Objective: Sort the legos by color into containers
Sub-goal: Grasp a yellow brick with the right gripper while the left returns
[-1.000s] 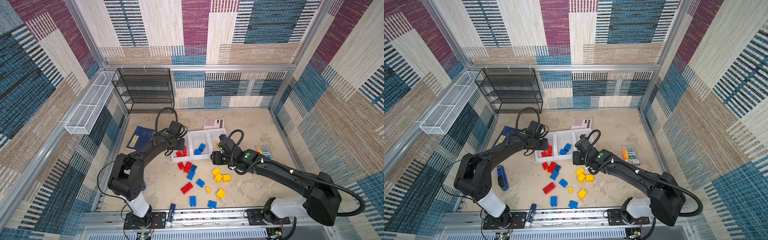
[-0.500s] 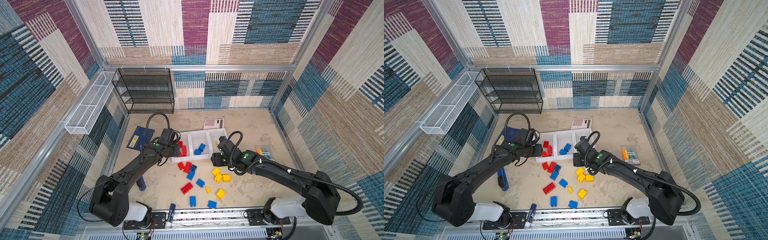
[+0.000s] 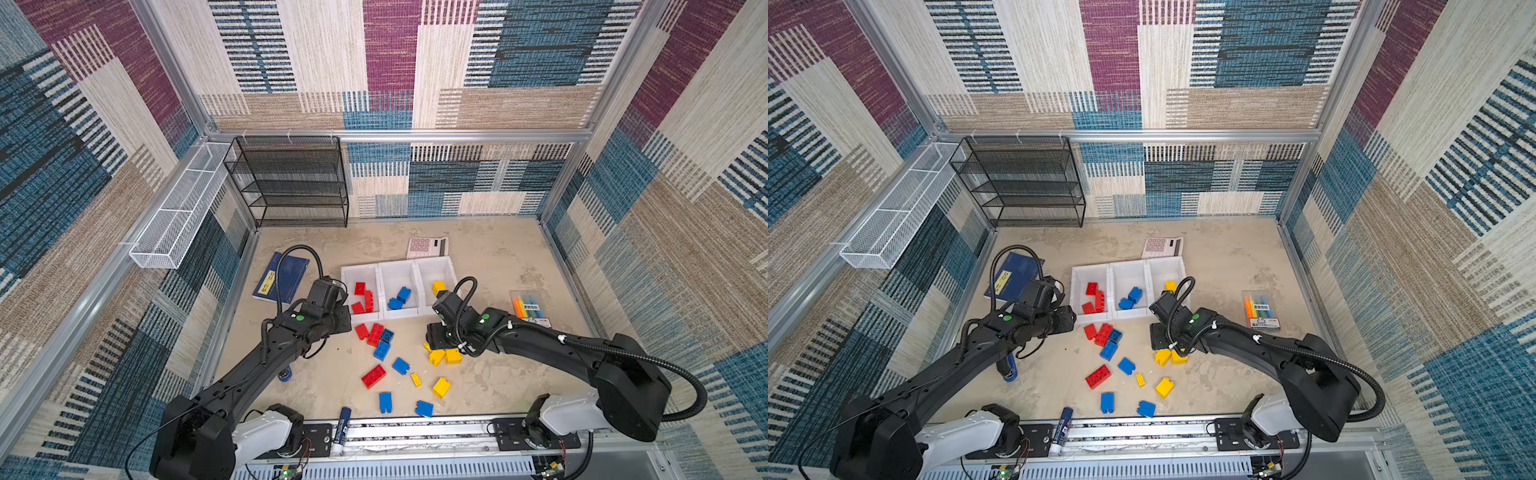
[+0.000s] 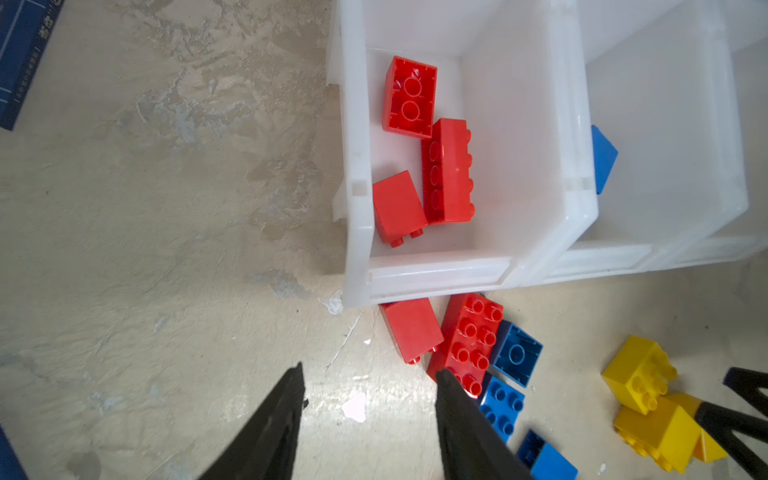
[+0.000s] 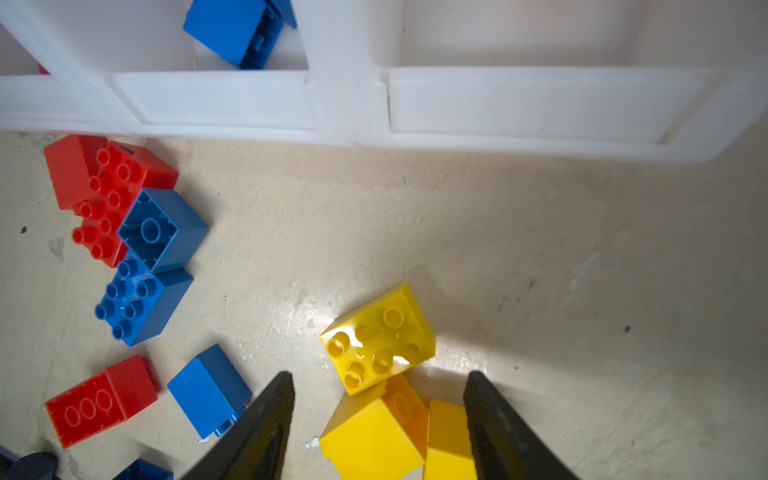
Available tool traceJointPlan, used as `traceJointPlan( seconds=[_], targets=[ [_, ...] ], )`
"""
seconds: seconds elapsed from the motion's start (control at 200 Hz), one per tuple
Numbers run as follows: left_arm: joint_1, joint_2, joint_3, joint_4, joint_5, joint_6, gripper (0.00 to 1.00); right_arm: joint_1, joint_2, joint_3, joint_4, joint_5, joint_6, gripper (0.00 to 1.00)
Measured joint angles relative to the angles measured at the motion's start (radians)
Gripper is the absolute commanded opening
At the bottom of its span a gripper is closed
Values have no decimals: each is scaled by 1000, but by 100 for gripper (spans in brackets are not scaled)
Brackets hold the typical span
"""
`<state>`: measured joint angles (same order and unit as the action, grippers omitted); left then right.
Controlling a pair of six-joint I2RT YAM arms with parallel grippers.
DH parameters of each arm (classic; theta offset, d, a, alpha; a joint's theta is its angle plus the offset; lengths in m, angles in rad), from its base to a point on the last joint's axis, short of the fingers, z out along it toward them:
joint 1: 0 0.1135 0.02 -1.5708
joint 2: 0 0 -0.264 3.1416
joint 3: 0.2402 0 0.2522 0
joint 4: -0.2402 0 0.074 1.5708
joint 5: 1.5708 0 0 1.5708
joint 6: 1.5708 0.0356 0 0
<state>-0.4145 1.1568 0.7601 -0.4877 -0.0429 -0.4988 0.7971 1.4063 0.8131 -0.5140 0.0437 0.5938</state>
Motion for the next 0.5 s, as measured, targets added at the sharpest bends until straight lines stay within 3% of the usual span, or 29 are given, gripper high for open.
traceJointPlan(
  seconds=[0.501],
  targets=[
    [0, -19, -20, -1, 0, -7, 55, 17, 63, -36, 80, -56, 38, 68]
  ],
)
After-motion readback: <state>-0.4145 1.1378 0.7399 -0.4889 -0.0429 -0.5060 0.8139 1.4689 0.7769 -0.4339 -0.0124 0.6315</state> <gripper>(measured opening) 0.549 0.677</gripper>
